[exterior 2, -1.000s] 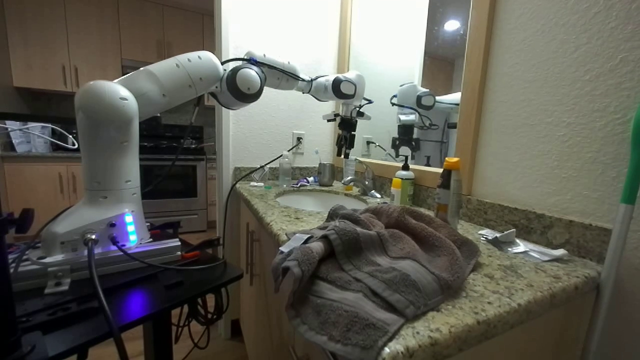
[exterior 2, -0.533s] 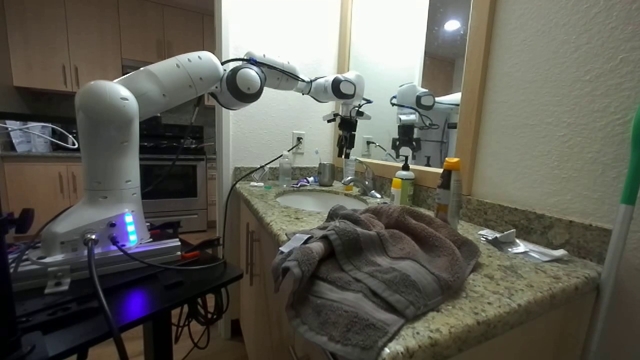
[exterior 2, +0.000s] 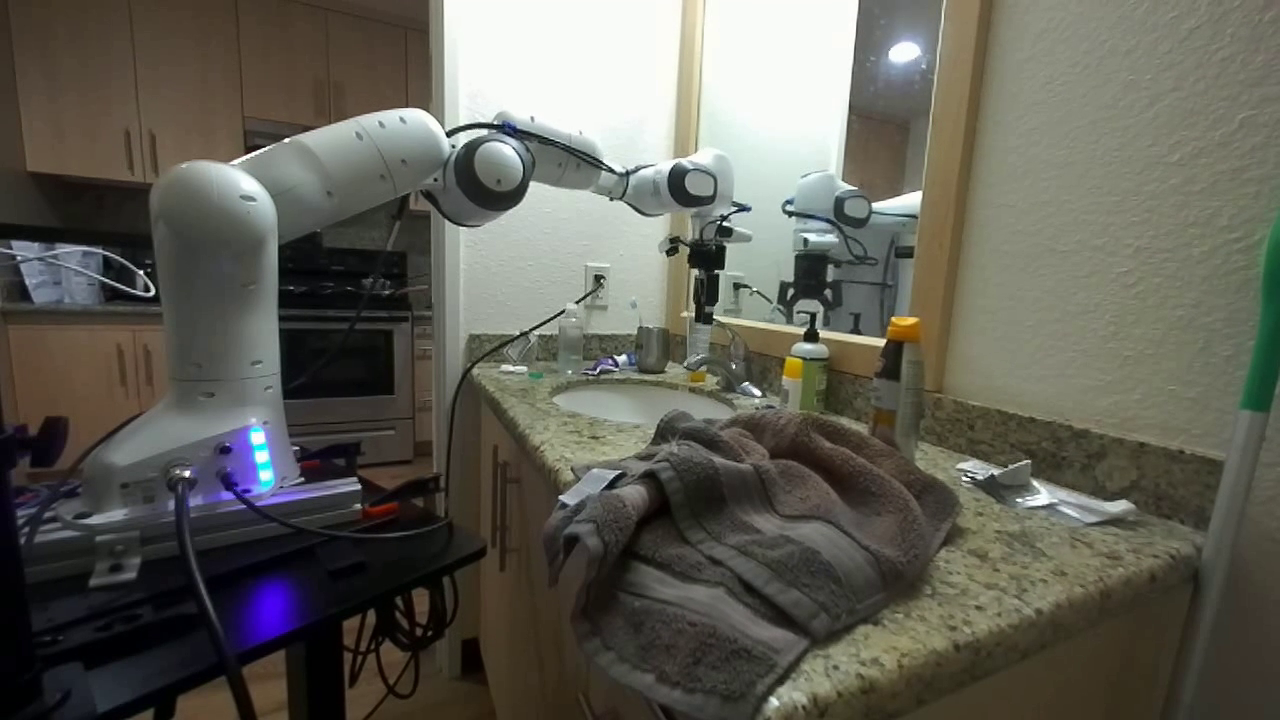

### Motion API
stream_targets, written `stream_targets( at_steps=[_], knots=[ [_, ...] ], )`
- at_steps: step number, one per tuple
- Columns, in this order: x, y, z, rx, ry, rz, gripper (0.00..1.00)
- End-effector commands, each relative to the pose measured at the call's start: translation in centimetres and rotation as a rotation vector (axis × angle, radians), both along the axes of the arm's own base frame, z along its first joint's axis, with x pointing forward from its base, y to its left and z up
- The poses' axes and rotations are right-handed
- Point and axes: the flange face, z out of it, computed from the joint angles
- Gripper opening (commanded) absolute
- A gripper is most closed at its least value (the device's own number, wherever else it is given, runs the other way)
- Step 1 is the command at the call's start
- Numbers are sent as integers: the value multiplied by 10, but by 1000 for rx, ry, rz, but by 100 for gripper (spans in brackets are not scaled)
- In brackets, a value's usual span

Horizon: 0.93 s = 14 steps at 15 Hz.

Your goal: Close the tap

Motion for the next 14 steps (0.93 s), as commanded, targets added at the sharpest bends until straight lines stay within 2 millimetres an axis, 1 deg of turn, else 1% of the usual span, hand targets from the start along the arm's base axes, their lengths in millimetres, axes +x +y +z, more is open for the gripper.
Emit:
stream_targets(
  at_steps=[1,2,4,6,7,9,12,13,14],
  knots=[
    [4,-32,7,-116,-92,-96,100],
    [3,-40,9,-150,-105,-120,100],
    [1,-52,7,-182,-114,-160,100],
    [-3,-56,-1,-183,-88,-181,100],
    [-2,-52,4,-166,-92,-161,100],
    [-3,-54,0,-169,-86,-170,100],
    [-7,-51,9,-150,-66,-169,100],
    [-6,-40,14,-148,-53,-170,100],
    [-8,-38,18,-146,-39,-170,100]
  ],
)
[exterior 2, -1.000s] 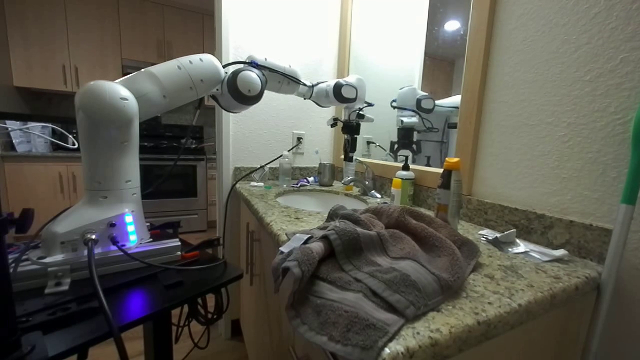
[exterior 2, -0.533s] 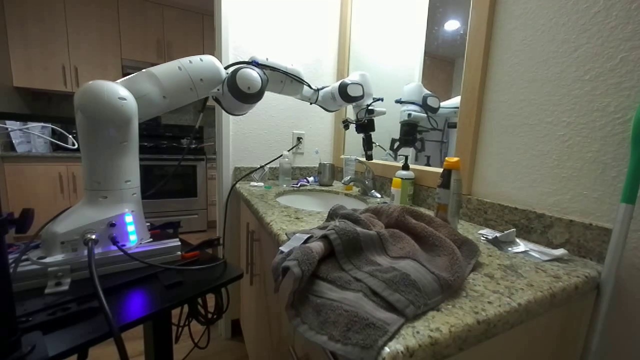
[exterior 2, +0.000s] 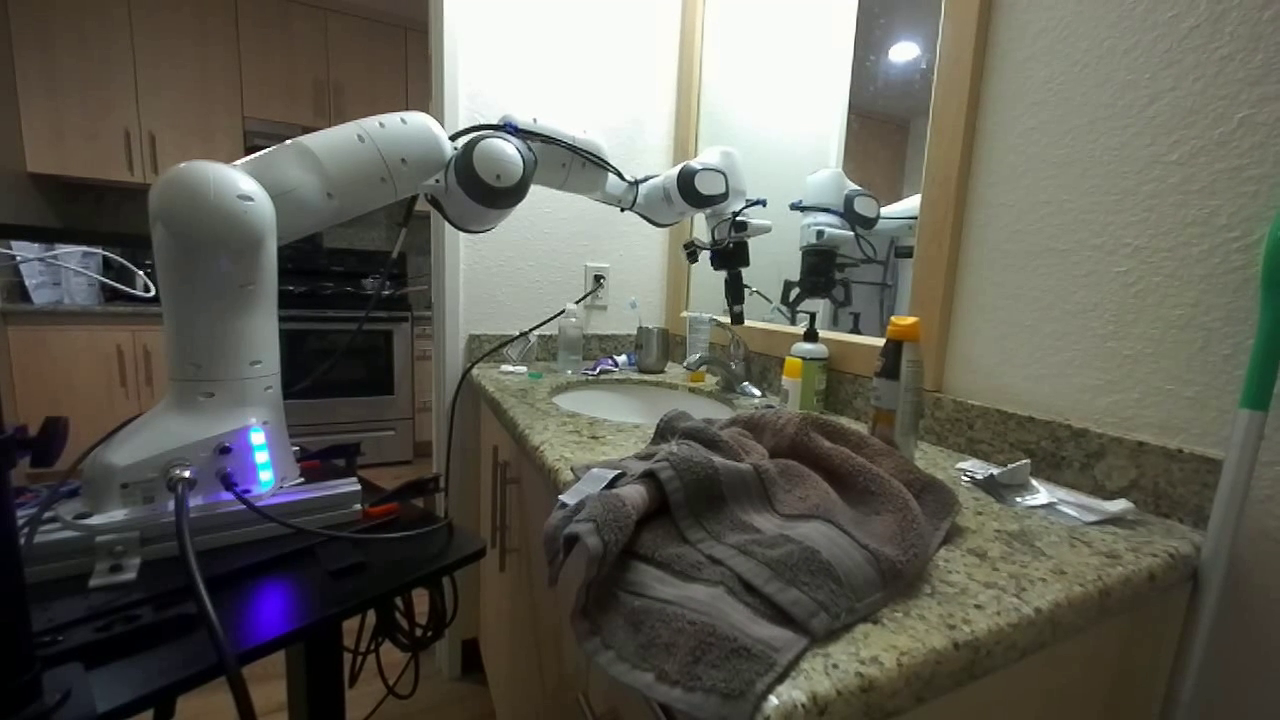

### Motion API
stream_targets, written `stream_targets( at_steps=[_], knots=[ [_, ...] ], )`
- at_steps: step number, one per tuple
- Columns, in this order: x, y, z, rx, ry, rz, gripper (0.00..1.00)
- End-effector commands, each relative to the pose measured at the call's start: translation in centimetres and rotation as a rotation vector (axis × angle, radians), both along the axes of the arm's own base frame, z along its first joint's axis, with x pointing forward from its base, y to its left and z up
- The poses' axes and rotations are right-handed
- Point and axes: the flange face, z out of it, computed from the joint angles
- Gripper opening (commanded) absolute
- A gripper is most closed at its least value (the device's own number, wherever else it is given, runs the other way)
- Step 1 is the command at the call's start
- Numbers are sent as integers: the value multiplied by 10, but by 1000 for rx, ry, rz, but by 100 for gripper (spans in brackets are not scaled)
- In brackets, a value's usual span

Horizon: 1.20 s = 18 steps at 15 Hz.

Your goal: Close the tap

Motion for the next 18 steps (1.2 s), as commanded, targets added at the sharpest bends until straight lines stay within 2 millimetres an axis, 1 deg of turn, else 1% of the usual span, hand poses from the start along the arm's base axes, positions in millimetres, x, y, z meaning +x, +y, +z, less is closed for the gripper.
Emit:
stream_targets(
  at_steps=[1,4,7,8,11,12,13,16,17,18],
  knots=[
    [-6,15,19,32,49,-3,100],
    [-17,23,26,101,121,9,100],
    [-30,13,27,110,180,-57,100],
    [-21,20,24,84,153,-23,100],
    [-26,13,23,89,165,-41,100],
    [-22,16,25,98,136,-37,100],
    [-19,19,19,97,135,-36,100],
    [-13,26,-11,140,146,-33,100],
    [-12,28,-16,136,153,-32,100],
    [-11,29,-17,140,149,-27,100]
  ],
)
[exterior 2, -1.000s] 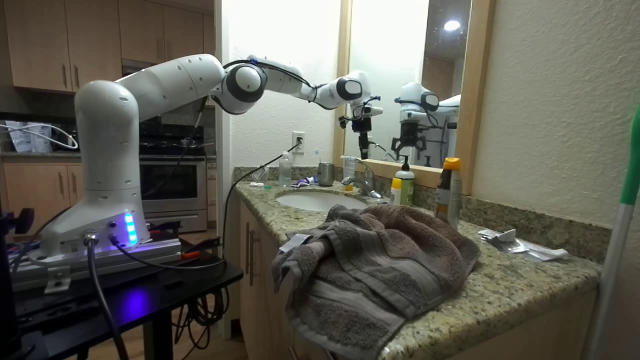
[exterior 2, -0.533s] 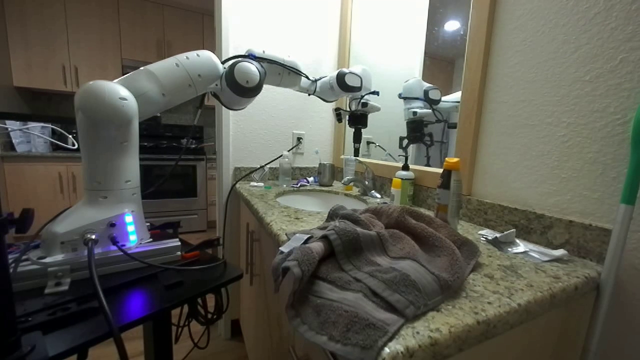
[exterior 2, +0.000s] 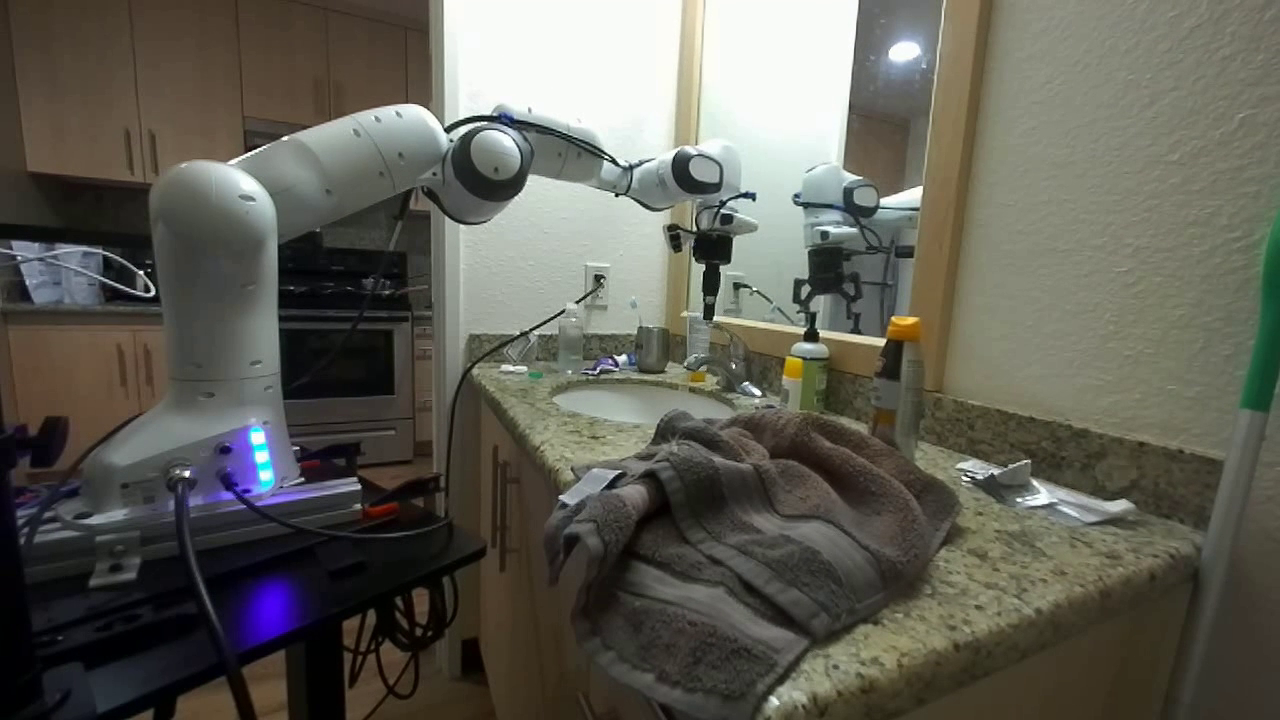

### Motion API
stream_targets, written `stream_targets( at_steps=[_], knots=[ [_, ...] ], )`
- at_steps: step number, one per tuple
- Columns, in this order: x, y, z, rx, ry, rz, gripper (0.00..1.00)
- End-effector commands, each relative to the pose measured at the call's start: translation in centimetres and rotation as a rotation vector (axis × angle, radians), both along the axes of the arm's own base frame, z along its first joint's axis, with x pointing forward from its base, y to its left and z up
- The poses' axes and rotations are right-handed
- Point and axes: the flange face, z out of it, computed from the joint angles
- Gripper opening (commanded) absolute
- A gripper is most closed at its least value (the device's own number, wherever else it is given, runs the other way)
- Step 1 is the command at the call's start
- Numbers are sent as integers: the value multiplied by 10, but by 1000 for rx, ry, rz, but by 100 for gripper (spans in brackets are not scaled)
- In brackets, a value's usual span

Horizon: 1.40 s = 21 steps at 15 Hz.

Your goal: Close the tap

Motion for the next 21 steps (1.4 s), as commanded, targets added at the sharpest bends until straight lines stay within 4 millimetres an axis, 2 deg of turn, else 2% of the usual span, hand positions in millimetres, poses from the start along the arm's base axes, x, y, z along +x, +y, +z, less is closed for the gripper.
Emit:
stream_targets(
  at_steps=[1,8,12,15,21],
  knots=[
    [7,5,-27,25,-10,-8,100],
    [2,1,-30,22,22,-55,100],
    [-4,2,-44,28,80,-75,100],
    [-11,-4,-54,34,118,-93,100],
    [-14,-9,-61,35,136,-85,100]
  ],
)
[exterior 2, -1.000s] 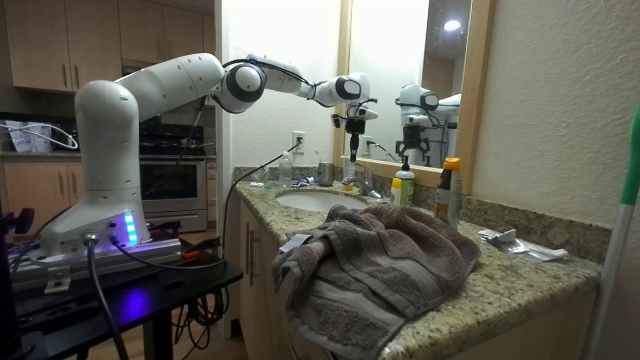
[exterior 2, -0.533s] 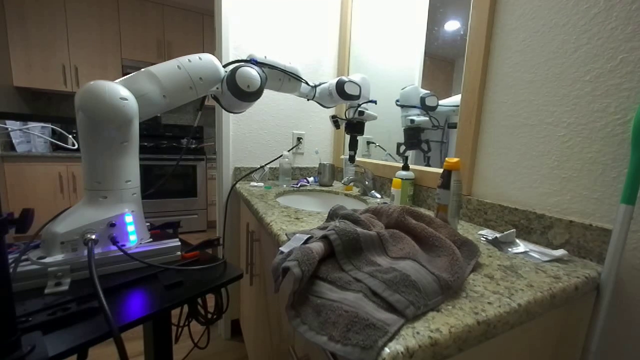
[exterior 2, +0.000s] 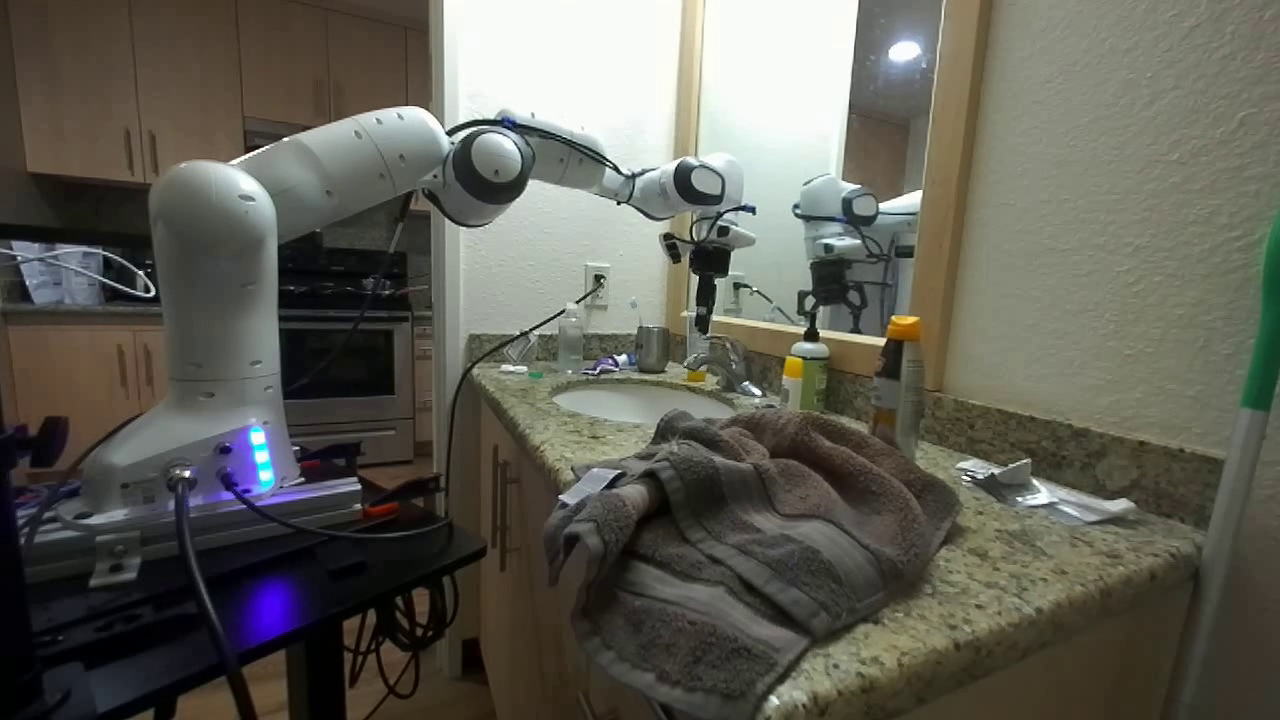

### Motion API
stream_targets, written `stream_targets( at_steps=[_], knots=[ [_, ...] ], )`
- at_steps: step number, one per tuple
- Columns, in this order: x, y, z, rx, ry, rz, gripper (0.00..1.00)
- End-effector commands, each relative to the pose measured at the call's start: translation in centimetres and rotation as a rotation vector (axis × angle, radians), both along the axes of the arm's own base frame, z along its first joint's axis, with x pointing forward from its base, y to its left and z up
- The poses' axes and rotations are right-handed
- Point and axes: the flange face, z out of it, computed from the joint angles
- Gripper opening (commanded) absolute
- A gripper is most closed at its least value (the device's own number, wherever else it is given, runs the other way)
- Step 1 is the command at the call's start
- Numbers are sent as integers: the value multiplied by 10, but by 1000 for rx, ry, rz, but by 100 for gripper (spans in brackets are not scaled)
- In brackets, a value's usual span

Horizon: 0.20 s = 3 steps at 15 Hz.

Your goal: Close the tap

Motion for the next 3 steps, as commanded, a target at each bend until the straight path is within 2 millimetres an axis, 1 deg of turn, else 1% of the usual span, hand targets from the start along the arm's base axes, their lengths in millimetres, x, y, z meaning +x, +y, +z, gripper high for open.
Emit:
stream_targets(
  at_steps=[1,2,3],
  knots=[
    [-8,-6,-36,13,72,-5,100],
    [0,0,0,0,0,0,100],
    [0,1,3,-2,-5,1,100]
  ],
)
